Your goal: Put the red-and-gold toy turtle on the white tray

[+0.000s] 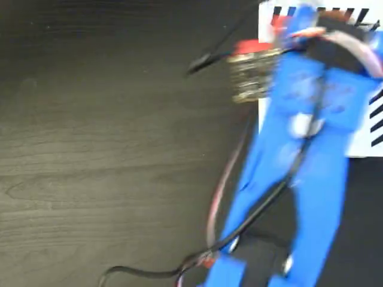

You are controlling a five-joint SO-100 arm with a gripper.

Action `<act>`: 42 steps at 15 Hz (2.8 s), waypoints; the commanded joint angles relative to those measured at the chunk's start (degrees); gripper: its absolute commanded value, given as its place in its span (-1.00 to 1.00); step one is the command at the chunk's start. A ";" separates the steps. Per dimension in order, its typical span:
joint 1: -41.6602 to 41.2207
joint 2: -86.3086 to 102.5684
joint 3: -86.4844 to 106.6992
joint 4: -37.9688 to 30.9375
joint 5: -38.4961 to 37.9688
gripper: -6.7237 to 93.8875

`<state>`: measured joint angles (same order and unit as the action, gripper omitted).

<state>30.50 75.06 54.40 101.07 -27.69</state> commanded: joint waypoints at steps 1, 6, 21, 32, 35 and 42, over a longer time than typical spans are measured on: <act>3.96 -5.19 -9.49 0.70 1.85 -0.86; 4.22 -15.29 -17.67 0.70 4.57 -0.86; 6.50 -22.85 -18.46 0.09 3.87 -0.86; 7.12 -23.91 -19.86 -0.26 3.78 0.42; 7.21 -23.91 -19.78 -0.26 3.69 0.47; 7.12 -23.38 -19.86 -0.26 3.69 -0.25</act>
<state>36.91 48.78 37.44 100.20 -23.12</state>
